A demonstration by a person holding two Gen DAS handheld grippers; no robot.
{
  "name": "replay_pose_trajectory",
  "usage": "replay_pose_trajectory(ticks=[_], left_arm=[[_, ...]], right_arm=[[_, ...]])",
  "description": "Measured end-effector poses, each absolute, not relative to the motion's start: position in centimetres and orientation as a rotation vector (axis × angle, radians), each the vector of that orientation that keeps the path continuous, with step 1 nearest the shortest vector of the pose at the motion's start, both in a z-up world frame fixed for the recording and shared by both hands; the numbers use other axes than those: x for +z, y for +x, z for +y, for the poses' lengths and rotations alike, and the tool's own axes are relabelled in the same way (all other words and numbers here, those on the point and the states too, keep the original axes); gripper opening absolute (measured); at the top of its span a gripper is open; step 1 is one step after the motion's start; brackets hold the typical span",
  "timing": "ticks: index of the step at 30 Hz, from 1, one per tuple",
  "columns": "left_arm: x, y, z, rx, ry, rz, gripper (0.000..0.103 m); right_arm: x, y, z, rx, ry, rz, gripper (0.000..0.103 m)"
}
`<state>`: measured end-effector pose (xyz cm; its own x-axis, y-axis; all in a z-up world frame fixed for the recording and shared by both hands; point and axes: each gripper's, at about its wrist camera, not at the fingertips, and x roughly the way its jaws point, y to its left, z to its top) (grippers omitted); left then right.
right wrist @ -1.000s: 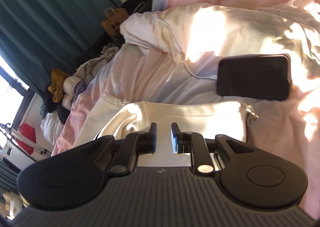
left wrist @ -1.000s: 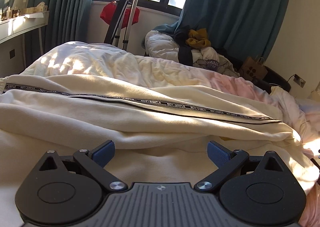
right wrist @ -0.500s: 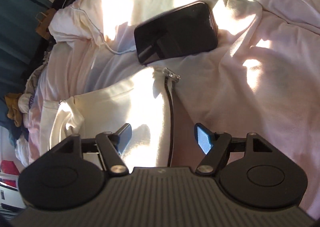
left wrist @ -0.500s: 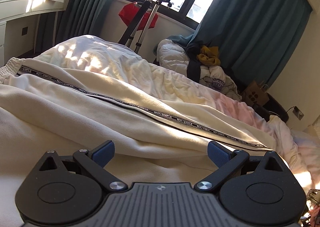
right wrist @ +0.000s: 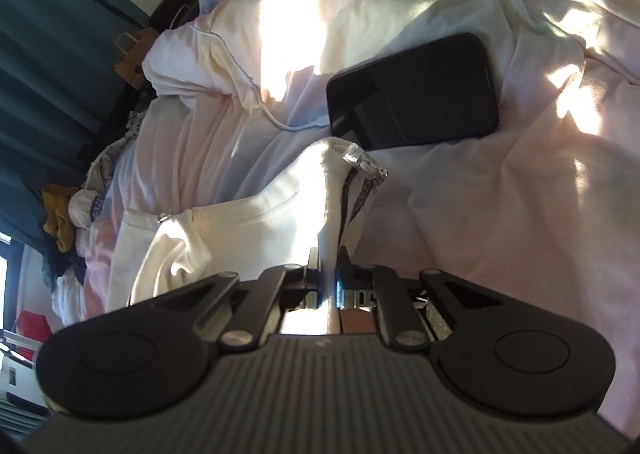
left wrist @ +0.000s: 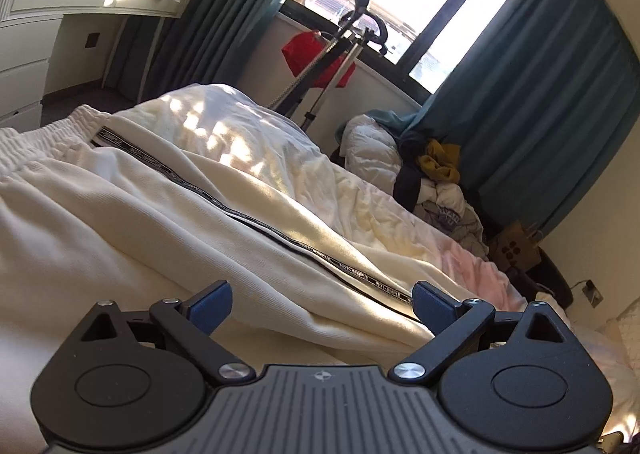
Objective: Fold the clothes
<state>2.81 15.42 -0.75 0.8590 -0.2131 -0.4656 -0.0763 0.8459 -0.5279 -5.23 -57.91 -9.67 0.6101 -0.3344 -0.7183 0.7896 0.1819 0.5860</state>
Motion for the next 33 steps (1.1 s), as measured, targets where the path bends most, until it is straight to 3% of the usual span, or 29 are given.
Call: replay_pose_trajectory(ticks=[11, 15, 19, 22, 24, 26, 29, 30, 33], left_arm=[[0.8, -8.1, 26.0, 0.110, -0.923, 0.587, 0.098], [1.4, -11.1, 27.8, 0.227, -0.838, 0.575, 0.100], [-0.3, -9.4, 28.4, 0.207, -0.869, 0.695, 0.097], [-2.2, -7.3, 29.0, 0.154, -0.955, 0.757, 0.082], [-3.5, -5.9, 29.6, 0.133, -1.016, 0.781, 0.080], [-4.5, -5.0, 30.1, 0.150, -1.049, 0.798, 0.068], [-5.3, -4.7, 30.9, 0.170, -1.072, 0.787, 0.034], [-5.4, -4.8, 31.1, 0.174, -1.071, 0.780, 0.016], [-5.1, -6.2, 31.7, 0.155, -1.065, 0.718, 0.009]], right_arm=[[-10.2, -6.6, -59.1, -0.732, 1.192, 0.449, 0.009], [-11.1, -6.9, -59.5, -0.724, 1.229, 0.469, 0.009], [-11.5, -6.8, -59.8, -0.716, 1.233, 0.483, 0.009], [-11.6, -6.8, -59.9, -0.703, 1.223, 0.482, 0.009], [-11.5, -6.8, -59.9, -0.688, 1.212, 0.472, 0.009], [-11.1, -6.7, -59.9, -0.671, 1.201, 0.442, 0.008], [-10.2, -6.6, -59.6, -0.651, 1.173, 0.397, 0.008], [-10.0, -6.6, -59.5, -0.648, 1.166, 0.387, 0.008], [-9.3, -6.8, -59.3, -0.635, 1.165, 0.346, 0.008]])
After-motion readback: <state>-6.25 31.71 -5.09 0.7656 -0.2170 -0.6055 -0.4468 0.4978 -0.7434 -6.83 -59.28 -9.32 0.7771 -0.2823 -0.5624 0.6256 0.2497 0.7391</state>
